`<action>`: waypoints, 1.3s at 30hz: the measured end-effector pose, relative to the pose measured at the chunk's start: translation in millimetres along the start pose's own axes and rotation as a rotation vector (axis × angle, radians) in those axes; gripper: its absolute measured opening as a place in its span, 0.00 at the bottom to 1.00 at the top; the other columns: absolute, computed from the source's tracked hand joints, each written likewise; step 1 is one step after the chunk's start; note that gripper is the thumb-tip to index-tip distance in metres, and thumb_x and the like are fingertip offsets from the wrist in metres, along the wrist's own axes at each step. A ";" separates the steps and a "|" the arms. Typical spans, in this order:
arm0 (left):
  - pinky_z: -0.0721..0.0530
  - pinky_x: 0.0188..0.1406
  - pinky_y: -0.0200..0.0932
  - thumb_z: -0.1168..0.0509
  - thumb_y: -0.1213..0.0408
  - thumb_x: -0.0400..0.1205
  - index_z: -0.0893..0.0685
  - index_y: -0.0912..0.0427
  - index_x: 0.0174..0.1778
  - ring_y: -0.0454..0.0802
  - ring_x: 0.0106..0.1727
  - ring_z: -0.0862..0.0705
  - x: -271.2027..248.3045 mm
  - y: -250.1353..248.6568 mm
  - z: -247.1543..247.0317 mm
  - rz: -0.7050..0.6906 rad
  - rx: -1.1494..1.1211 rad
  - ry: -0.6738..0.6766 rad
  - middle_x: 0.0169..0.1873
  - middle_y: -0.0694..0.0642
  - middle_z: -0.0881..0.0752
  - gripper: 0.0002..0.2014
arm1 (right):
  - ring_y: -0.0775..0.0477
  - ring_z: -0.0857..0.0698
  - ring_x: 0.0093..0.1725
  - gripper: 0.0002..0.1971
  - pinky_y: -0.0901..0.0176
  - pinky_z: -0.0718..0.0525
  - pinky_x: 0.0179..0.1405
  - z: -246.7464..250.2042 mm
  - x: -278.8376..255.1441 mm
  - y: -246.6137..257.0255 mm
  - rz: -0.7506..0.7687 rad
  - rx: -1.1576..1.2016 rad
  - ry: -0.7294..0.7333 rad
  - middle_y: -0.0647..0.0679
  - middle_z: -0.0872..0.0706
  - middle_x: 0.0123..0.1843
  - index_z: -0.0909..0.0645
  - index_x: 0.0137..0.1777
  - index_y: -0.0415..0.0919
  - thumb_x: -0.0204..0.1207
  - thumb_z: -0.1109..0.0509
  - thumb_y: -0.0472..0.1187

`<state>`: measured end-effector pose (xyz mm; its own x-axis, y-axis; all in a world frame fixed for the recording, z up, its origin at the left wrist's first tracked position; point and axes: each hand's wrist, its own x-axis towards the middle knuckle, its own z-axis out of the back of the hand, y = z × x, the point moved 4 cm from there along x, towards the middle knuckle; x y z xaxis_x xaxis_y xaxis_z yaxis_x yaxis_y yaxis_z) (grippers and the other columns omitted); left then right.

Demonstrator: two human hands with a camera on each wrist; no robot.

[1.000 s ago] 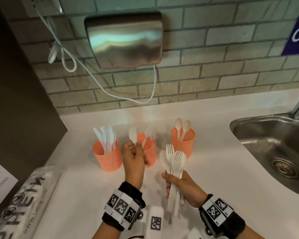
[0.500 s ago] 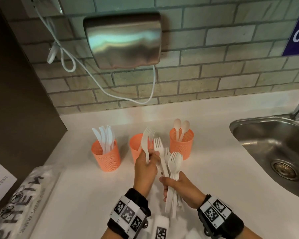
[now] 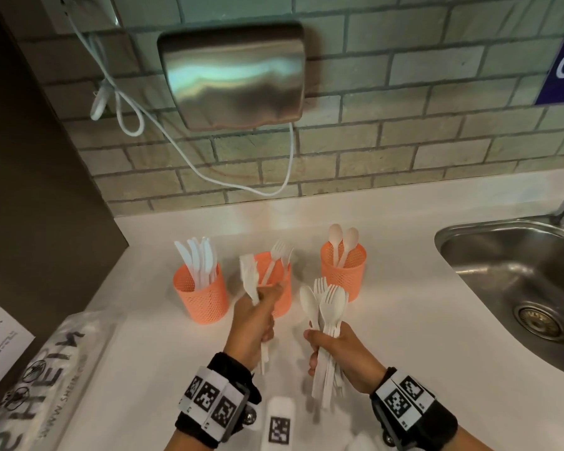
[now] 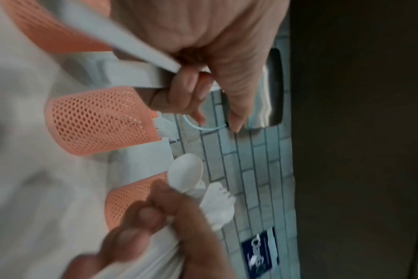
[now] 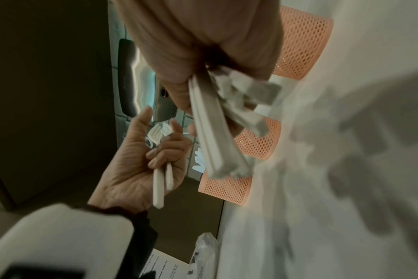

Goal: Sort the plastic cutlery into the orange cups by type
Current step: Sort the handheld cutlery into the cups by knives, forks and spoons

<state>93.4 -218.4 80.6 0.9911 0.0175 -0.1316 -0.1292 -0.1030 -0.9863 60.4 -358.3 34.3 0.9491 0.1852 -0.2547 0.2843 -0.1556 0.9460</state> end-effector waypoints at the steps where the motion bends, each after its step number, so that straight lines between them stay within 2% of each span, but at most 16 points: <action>1: 0.41 0.12 0.31 0.32 0.60 0.78 0.24 0.56 0.34 0.38 0.14 0.39 -5.2 1.5 -5.3 -0.018 0.062 0.054 0.15 0.43 0.35 0.10 | 0.49 0.21 0.18 0.05 0.57 0.17 0.23 -0.6 -0.3 0.6 0.012 0.010 -0.006 0.49 0.25 0.22 0.29 0.42 0.34 0.77 0.35 0.29; 4: 0.30 0.18 0.30 0.27 0.61 0.74 0.15 0.59 0.35 0.39 0.19 0.25 -16.5 7.6 -20.3 -0.113 0.262 0.126 0.18 0.44 0.22 0.06 | 0.49 0.21 0.19 0.10 0.56 0.16 0.23 -4.1 -2.2 4.0 0.058 -0.007 0.002 0.48 0.18 0.28 0.23 0.55 0.36 0.76 0.36 0.26; 7: 0.20 0.27 0.36 0.25 0.60 0.72 0.14 0.60 0.35 0.50 0.25 0.17 -23.8 13.1 -30.6 -0.197 0.355 0.171 0.22 0.49 0.18 0.07 | 0.50 0.20 0.21 0.18 0.56 0.16 0.24 -9.8 -3.4 4.8 0.080 -0.073 0.019 0.39 0.15 0.39 0.22 0.62 0.38 0.72 0.32 0.29; 9: 0.19 0.30 0.35 0.26 0.63 0.74 0.16 0.58 0.31 0.49 0.27 0.16 -23.9 14.1 -32.1 -0.233 0.383 0.165 0.24 0.51 0.15 0.07 | 0.52 0.20 0.22 0.21 0.57 0.16 0.24 -11.3 -4.2 3.4 0.069 -0.061 0.029 0.43 0.14 0.36 0.21 0.61 0.39 0.66 0.32 0.33; 11: 0.21 0.32 0.29 0.28 0.65 0.74 0.18 0.52 0.28 0.39 0.28 0.17 -21.5 12.2 -31.8 -0.272 0.397 0.147 0.23 0.46 0.15 0.10 | 0.53 0.19 0.24 0.21 0.58 0.15 0.24 -10.2 -6.3 4.9 0.082 -0.052 0.026 0.51 0.13 0.32 0.19 0.59 0.43 0.63 0.31 0.36; 15: 0.23 0.35 0.24 0.31 0.66 0.77 0.17 0.55 0.34 0.37 0.34 0.16 -16.1 10.3 -30.0 -0.338 0.388 0.082 0.29 0.47 0.14 0.06 | 0.50 0.19 0.25 0.20 0.56 0.15 0.26 -4.4 -9.3 8.4 0.099 -0.041 0.012 0.50 0.15 0.30 0.19 0.58 0.44 0.64 0.25 0.40; 20: 0.21 0.36 0.32 0.42 0.69 0.83 0.19 0.61 0.38 0.42 0.31 0.16 -2.6 4.8 -22.0 -0.287 0.210 -0.054 0.27 0.51 0.14 0.10 | 0.51 0.22 0.23 0.21 0.58 0.15 0.23 -9.2 -10.0 4.3 0.080 0.005 0.063 0.49 0.22 0.29 0.21 0.59 0.45 0.66 0.23 0.41; 22: 0.23 0.38 0.39 0.44 0.67 0.85 0.20 0.58 0.37 0.44 0.32 0.18 4.8 3.0 -14.7 -0.216 0.165 -0.120 0.27 0.51 0.16 0.12 | 0.52 0.23 0.21 0.14 0.58 0.16 0.22 -12.0 -9.8 3.5 0.076 0.002 0.079 0.49 0.25 0.25 0.21 0.51 0.40 0.68 0.24 0.42; 24: 0.24 0.37 0.47 0.46 0.64 0.86 0.18 0.60 0.43 0.57 0.36 0.20 11.2 4.0 -6.6 -0.163 0.090 -0.183 0.29 0.60 0.19 0.12 | 0.53 0.25 0.19 0.09 0.60 0.18 0.21 -12.5 -9.4 2.0 0.057 -0.008 0.080 0.49 0.27 0.23 0.23 0.42 0.37 0.73 0.27 0.40; 26: 0.22 0.32 0.50 0.45 0.61 0.86 0.21 0.73 0.56 0.63 0.32 0.23 15.2 3.1 1.4 -0.110 -0.007 -0.232 0.31 0.76 0.23 0.17 | 0.53 0.27 0.18 0.09 0.61 0.20 0.20 -10.3 -8.1 0.6 0.050 -0.019 0.057 0.48 0.27 0.23 0.25 0.39 0.37 0.74 0.28 0.40; 28: 0.25 0.21 0.38 0.40 0.56 0.83 0.22 0.76 0.55 0.48 0.21 0.28 16.7 2.7 7.5 -0.052 -0.100 -0.214 0.20 0.68 0.31 0.21 | 0.53 0.27 0.18 0.09 0.62 0.22 0.19 -6.3 -6.6 0.9 0.055 -0.046 0.022 0.47 0.27 0.25 0.25 0.40 0.37 0.73 0.30 0.41; 29: 0.28 0.17 0.34 0.37 0.54 0.81 0.19 0.68 0.45 0.44 0.18 0.32 17.1 1.9 8.4 -0.011 -0.141 -0.183 0.16 0.57 0.34 0.17 | 0.54 0.28 0.18 0.08 0.62 0.23 0.19 -4.1 -5.6 1.3 0.065 -0.072 -0.001 0.47 0.28 0.25 0.26 0.40 0.36 0.74 0.31 0.40; 31: 0.31 0.13 0.33 0.35 0.54 0.79 0.25 0.56 0.34 0.42 0.15 0.34 14.7 2.2 6.2 0.080 -0.189 -0.104 0.17 0.49 0.36 0.13 | 0.55 0.29 0.17 0.05 0.63 0.26 0.16 -0.3 -3.3 3.4 0.105 -0.144 -0.061 0.48 0.28 0.23 0.27 0.41 0.36 0.78 0.34 0.33; 34: 0.38 0.12 0.33 0.34 0.56 0.80 0.31 0.56 0.29 0.42 0.13 0.37 5.5 2.1 -2.3 0.103 -0.141 -0.002 0.16 0.49 0.38 0.17 | 0.54 0.29 0.16 0.08 0.63 0.28 0.14 3.8 0.5 5.4 0.183 -0.264 -0.151 0.49 0.27 0.24 0.26 0.40 0.42 0.76 0.35 0.29; 37: 0.35 0.15 0.33 0.35 0.60 0.81 0.28 0.58 0.27 0.43 0.14 0.34 -4.4 -0.8 -15.4 -0.052 0.076 0.021 0.12 0.48 0.32 0.17 | 0.53 0.28 0.15 0.10 0.62 0.28 0.14 7.0 3.7 4.5 0.224 -0.366 -0.229 0.52 0.23 0.26 0.24 0.48 0.48 0.74 0.32 0.31; 39: 0.25 0.26 0.32 0.31 0.65 0.77 0.20 0.56 0.30 0.42 0.21 0.24 -11.8 -6.5 -24.4 -0.242 0.191 0.021 0.17 0.48 0.21 0.10 | 0.57 0.26 0.15 0.14 0.63 0.27 0.16 7.8 5.7 3.9 0.227 -0.447 -0.265 0.52 0.20 0.28 0.24 0.55 0.50 0.72 0.32 0.34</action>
<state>83.4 -242.2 91.0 0.9940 -0.0020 0.1093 0.1090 0.0904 -0.9899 67.9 -365.4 35.0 0.9977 -0.0637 -0.0226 0.0392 0.2732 0.9612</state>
